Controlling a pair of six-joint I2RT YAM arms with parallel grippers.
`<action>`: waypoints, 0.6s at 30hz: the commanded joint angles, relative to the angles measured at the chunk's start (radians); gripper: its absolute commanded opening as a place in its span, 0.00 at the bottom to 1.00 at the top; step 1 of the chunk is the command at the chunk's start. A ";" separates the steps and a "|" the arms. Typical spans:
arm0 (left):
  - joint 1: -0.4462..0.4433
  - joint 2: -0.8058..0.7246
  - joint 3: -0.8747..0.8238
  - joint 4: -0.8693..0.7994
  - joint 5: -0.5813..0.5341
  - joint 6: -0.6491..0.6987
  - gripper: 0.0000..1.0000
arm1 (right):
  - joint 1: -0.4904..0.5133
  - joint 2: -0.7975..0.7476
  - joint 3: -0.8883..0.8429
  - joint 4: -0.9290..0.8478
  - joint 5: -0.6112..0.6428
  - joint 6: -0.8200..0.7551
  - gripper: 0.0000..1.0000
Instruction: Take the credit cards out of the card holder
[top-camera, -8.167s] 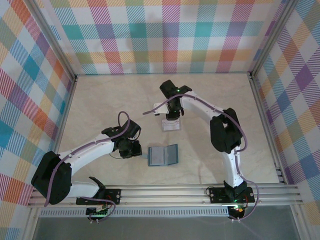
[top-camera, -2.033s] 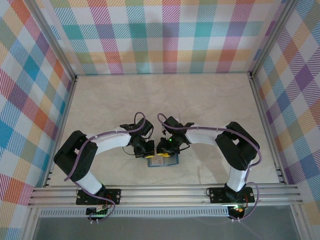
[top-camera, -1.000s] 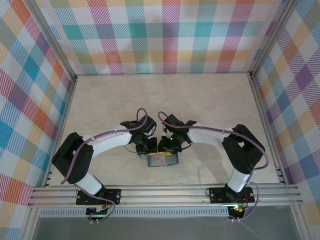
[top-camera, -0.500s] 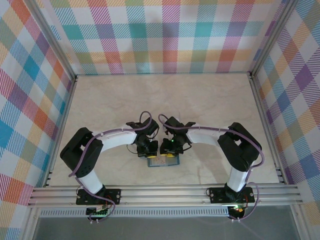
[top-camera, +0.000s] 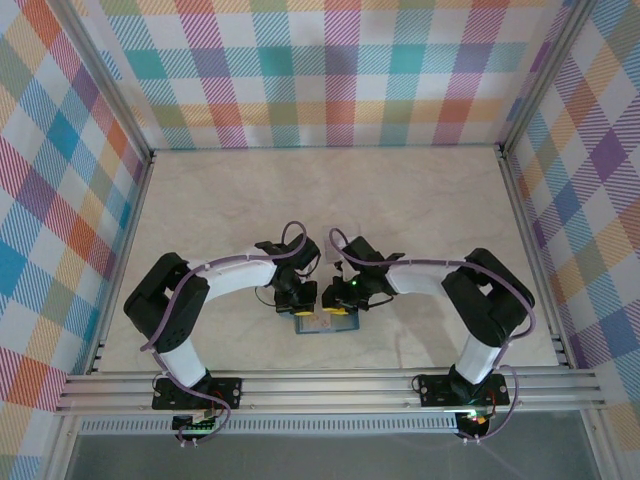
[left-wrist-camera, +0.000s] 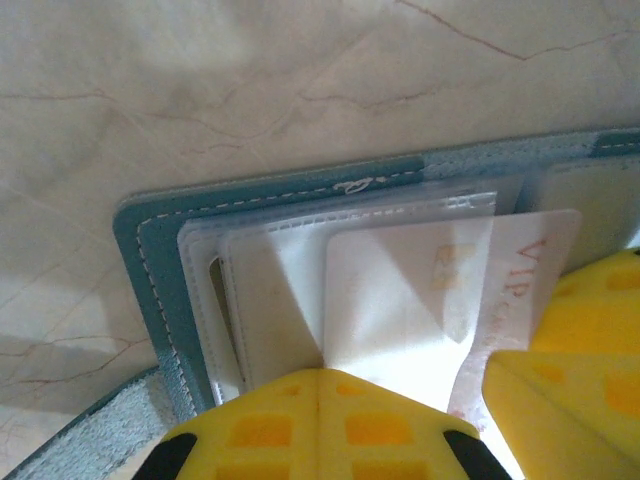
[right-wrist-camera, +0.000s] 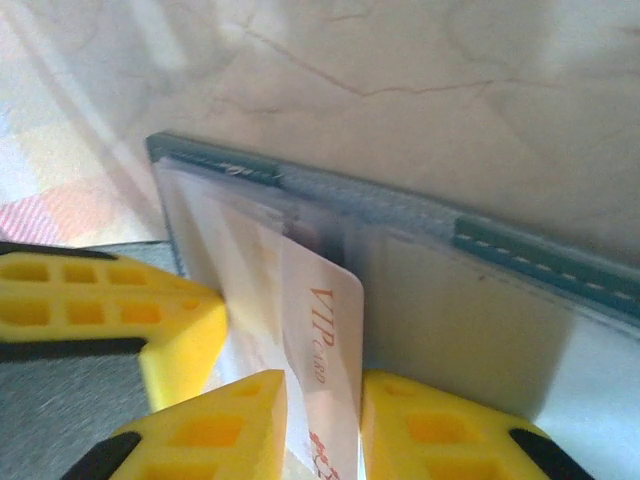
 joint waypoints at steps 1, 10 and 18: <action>-0.007 0.037 -0.025 -0.088 -0.078 0.005 0.06 | -0.005 -0.036 -0.022 0.104 -0.067 0.022 0.25; -0.007 0.028 -0.026 -0.088 -0.080 0.000 0.06 | -0.009 -0.047 -0.031 0.085 -0.034 0.014 0.14; -0.008 -0.003 -0.028 -0.082 -0.075 -0.004 0.06 | -0.009 -0.090 0.041 -0.260 0.164 -0.090 0.08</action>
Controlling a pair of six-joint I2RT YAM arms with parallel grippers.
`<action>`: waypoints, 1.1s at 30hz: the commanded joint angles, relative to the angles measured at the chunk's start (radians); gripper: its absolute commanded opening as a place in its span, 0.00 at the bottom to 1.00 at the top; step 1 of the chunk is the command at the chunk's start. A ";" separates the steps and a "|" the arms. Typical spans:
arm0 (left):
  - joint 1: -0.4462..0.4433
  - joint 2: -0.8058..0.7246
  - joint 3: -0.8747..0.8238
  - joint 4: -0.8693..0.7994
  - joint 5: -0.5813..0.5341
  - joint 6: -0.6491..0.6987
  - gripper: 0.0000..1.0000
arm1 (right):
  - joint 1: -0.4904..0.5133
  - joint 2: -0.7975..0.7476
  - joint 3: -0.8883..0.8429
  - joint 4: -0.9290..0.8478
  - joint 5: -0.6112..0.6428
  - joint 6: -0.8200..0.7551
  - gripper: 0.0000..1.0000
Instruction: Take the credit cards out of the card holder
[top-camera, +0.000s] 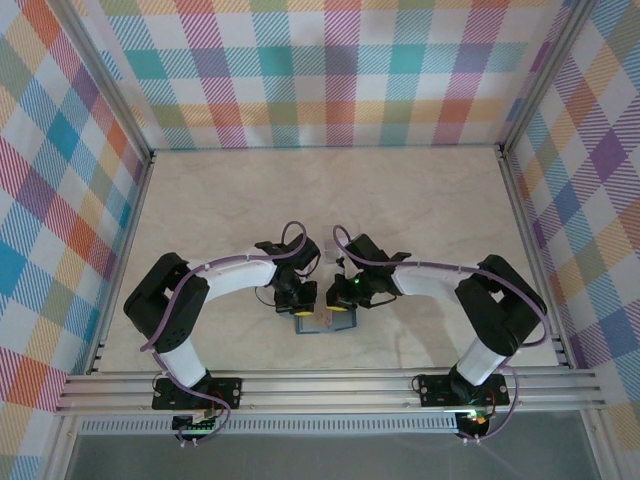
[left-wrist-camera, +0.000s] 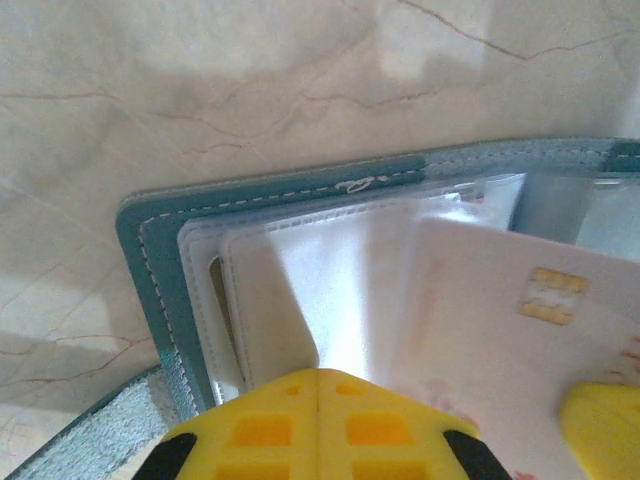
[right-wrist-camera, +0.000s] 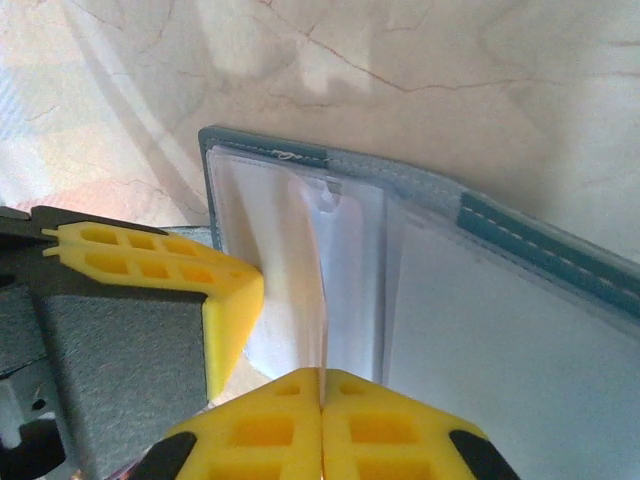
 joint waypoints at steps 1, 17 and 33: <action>-0.008 -0.006 -0.029 -0.082 -0.075 -0.006 0.06 | -0.004 -0.017 0.027 -0.186 0.107 -0.066 0.08; -0.007 -0.152 -0.021 -0.053 -0.071 -0.015 0.12 | -0.012 -0.145 0.152 -0.334 0.228 -0.261 0.01; 0.017 -0.321 -0.099 -0.026 -0.167 -0.007 0.15 | -0.012 -0.116 0.358 -0.534 0.328 -1.252 0.00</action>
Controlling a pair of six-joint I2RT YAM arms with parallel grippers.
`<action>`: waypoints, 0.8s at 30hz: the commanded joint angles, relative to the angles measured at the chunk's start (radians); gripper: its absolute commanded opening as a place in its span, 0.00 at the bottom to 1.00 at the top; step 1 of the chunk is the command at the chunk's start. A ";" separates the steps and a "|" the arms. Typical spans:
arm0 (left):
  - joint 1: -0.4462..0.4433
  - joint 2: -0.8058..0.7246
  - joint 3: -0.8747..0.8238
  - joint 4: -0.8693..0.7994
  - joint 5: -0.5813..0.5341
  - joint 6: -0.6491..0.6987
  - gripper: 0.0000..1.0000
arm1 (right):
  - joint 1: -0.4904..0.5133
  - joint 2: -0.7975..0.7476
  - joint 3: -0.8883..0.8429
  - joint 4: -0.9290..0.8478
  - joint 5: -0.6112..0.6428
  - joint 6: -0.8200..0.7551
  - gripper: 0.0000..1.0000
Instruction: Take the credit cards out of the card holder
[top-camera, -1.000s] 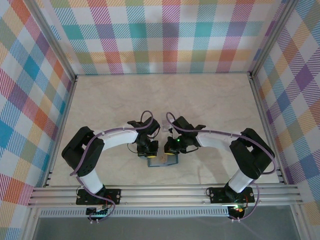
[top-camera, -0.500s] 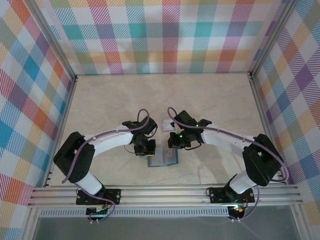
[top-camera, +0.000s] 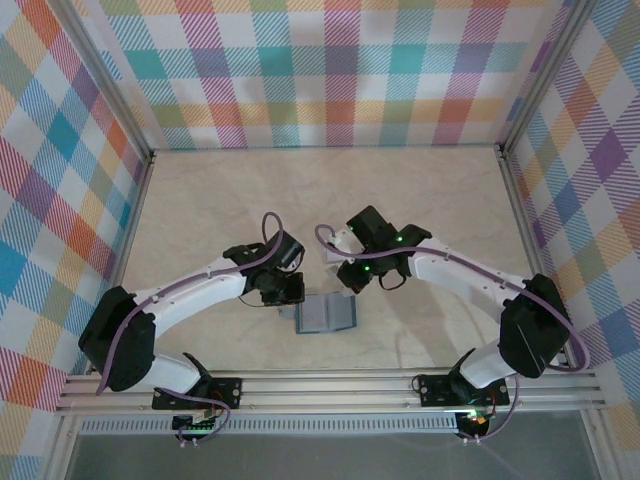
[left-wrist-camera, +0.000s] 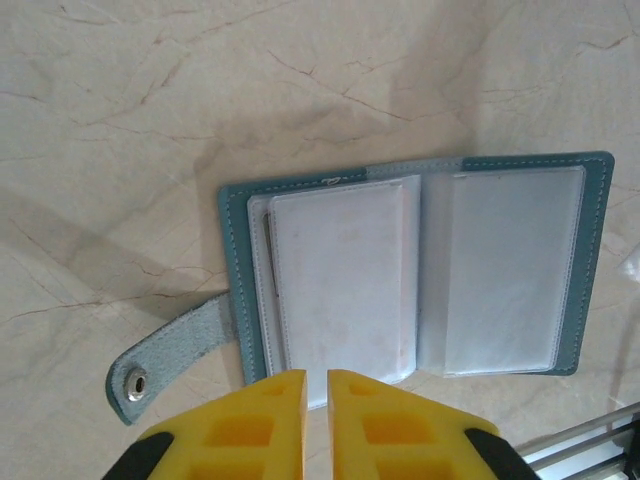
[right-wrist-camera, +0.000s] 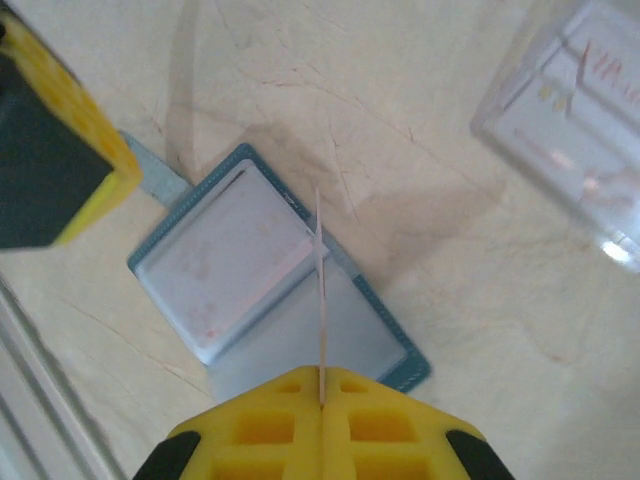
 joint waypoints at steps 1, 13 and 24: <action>0.019 -0.028 -0.038 -0.006 -0.029 0.001 0.15 | -0.005 0.052 0.097 -0.123 0.065 -0.357 0.00; 0.052 -0.163 -0.135 0.023 -0.085 -0.015 0.21 | -0.049 0.295 0.398 -0.331 0.225 -0.750 0.00; 0.070 -0.178 -0.154 0.054 -0.094 -0.014 0.21 | -0.104 0.475 0.617 -0.376 0.238 -0.868 0.00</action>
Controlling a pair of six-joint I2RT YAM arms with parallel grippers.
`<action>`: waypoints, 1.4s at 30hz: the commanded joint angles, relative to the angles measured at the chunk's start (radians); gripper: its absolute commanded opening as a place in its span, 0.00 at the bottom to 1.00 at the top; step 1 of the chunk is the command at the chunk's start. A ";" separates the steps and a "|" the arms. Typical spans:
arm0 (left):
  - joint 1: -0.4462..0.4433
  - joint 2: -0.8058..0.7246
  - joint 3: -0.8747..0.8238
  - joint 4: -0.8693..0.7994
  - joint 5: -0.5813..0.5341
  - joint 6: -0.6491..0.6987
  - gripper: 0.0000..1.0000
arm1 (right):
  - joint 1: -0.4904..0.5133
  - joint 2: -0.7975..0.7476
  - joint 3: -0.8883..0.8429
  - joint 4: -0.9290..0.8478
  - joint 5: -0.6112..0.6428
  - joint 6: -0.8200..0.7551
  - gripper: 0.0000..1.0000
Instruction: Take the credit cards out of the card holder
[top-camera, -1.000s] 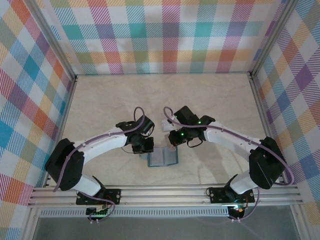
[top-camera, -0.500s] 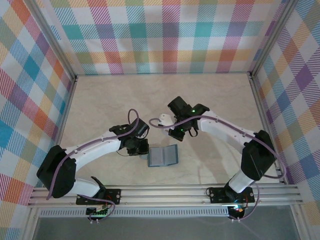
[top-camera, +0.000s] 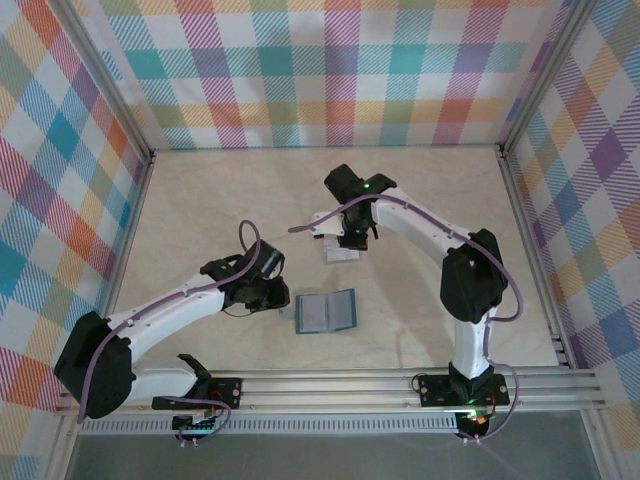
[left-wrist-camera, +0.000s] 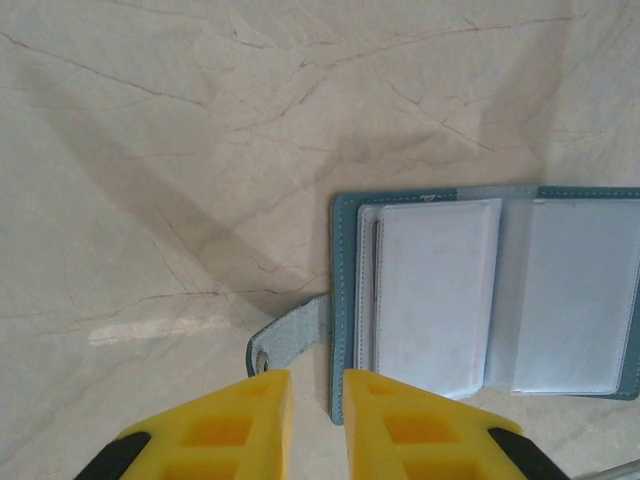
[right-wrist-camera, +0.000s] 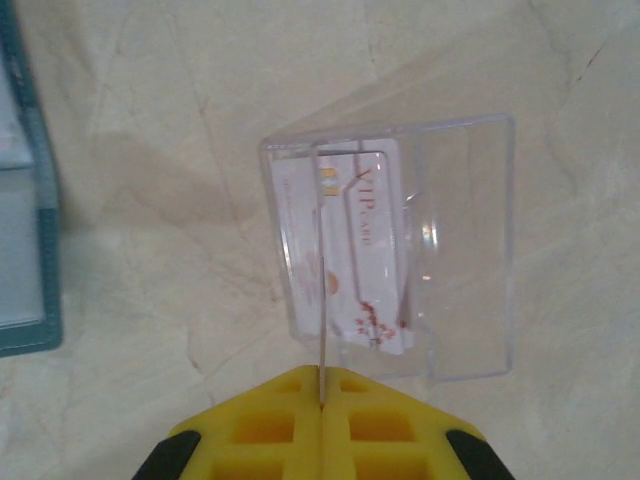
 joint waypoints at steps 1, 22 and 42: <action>0.008 -0.013 -0.002 0.004 -0.028 0.001 0.21 | -0.014 0.041 0.069 -0.063 0.001 -0.075 0.00; 0.028 0.029 -0.023 0.032 -0.007 -0.004 0.20 | -0.019 0.198 0.194 -0.145 -0.045 -0.156 0.00; 0.040 0.040 -0.020 0.027 0.006 0.010 0.19 | -0.013 0.215 0.236 -0.091 0.020 -0.152 0.28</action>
